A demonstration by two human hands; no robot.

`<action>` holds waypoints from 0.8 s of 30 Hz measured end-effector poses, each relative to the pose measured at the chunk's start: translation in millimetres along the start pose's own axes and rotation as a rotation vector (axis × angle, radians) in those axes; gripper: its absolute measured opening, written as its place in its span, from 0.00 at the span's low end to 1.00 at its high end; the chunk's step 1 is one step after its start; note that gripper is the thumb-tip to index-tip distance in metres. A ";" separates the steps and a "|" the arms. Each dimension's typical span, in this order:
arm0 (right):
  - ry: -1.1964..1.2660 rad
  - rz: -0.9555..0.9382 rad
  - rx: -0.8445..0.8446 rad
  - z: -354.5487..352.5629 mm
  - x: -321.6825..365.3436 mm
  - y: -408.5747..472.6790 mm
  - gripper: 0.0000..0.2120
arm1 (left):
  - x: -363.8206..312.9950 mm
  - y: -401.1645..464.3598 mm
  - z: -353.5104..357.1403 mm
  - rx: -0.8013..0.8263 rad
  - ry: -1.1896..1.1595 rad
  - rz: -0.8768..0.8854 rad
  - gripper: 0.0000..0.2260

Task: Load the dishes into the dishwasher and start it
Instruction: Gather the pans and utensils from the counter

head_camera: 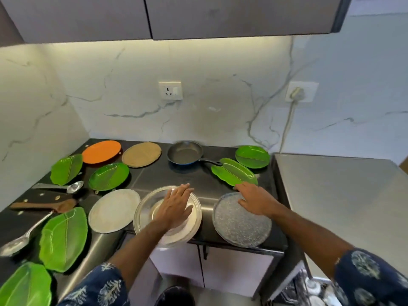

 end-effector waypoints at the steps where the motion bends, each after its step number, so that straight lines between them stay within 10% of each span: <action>1: -0.014 0.009 0.009 -1.3 3.5 16.7 0.20 | 12.1 4.1 -2.4 -0.008 -0.009 -0.001 0.26; 24: -0.007 0.086 0.081 44.1 -35.2 279.1 0.14 | 124.3 96.1 14.2 -0.080 -0.218 -0.301 0.22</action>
Point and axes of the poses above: each hand's wrist, its own y-axis towards the middle knuckle, its own z-axis out of the palm, x = y × z, the point moved 9 cm from there along y, towards the middle knuckle, and after that the axes turned 1 degree about y, right-handed, at the moved point
